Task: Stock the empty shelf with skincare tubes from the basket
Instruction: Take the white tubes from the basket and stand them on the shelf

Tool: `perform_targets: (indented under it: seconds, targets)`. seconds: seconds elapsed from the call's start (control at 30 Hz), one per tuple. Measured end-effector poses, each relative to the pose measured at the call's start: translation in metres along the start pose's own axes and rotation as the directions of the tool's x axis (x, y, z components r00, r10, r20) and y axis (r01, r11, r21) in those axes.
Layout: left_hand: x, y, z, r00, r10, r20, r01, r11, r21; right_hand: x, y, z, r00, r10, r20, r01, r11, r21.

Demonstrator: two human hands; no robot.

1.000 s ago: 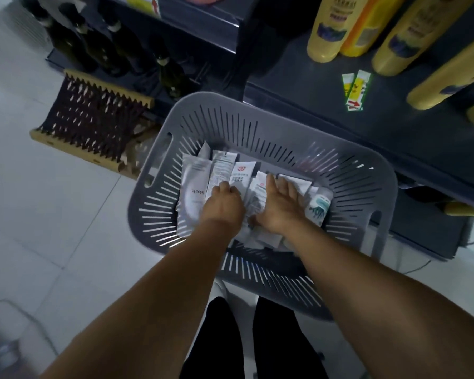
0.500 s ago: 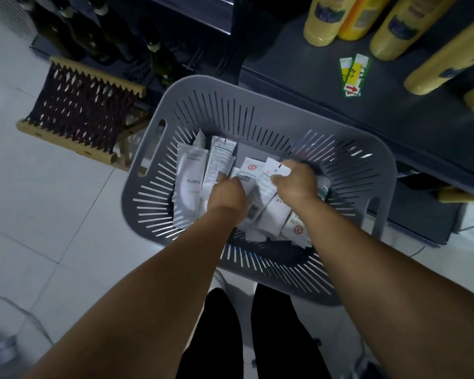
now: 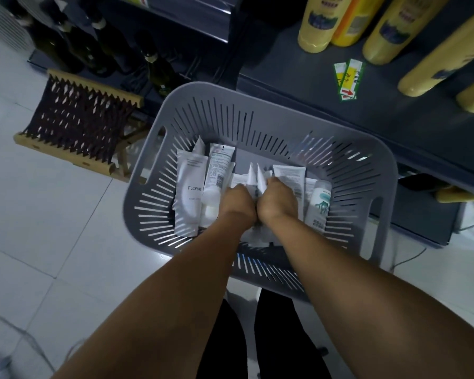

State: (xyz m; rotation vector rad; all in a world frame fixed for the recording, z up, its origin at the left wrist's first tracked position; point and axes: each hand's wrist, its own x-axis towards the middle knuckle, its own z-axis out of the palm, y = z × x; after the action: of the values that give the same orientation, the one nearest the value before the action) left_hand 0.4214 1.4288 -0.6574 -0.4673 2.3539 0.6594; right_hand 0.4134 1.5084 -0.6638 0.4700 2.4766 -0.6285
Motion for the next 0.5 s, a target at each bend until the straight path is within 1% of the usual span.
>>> perform_targets:
  seconds: [0.03,0.1,0.17,0.27,0.33,0.4,0.43,0.5]
  targets:
    - [0.000,0.000,0.000,1.000,-0.006,0.000,0.006,1.000,-0.023,0.000,-0.001,-0.001,1.000,0.000,0.000,0.000,1.000,-0.006]
    - [-0.001,-0.001,-0.003,1.000,-0.029,-0.010,0.028,0.995,-0.092,0.002,0.001,-0.003,1.000,0.012,0.007,-0.012,0.998,0.066]
    - [-0.004,-0.002,-0.011,0.999,-0.041,-0.031,0.034,0.981,-0.193,0.002,0.004,-0.007,1.000,0.026,0.015,-0.029,0.975,0.221]
    - [-0.015,-0.002,-0.032,0.995,0.000,-0.104,-0.034,0.947,-0.319,-0.009,0.000,-0.023,0.999,0.034,-0.007,-0.027,0.887,0.462]
    - [-0.028,0.000,-0.049,0.990,0.026,-0.135,-0.081,0.905,-0.417,-0.021,-0.008,-0.038,0.999,0.014,-0.045,0.014,0.830,0.557]
    - [-0.044,0.005,-0.068,0.986,0.045,-0.163,-0.123,0.849,-0.514,-0.038,-0.017,-0.058,0.995,-0.025,-0.092,0.076,0.797,0.599]
    - [-0.052,0.008,-0.079,0.982,0.060,-0.181,-0.150,0.828,-0.541,-0.046,-0.022,-0.068,0.991,-0.045,-0.128,0.114,0.789,0.603]
    - [-0.071,0.019,-0.104,0.968,0.131,-0.214,-0.228,0.814,-0.534,-0.064,-0.033,-0.093,0.971,-0.087,-0.221,0.207,0.769,0.605]
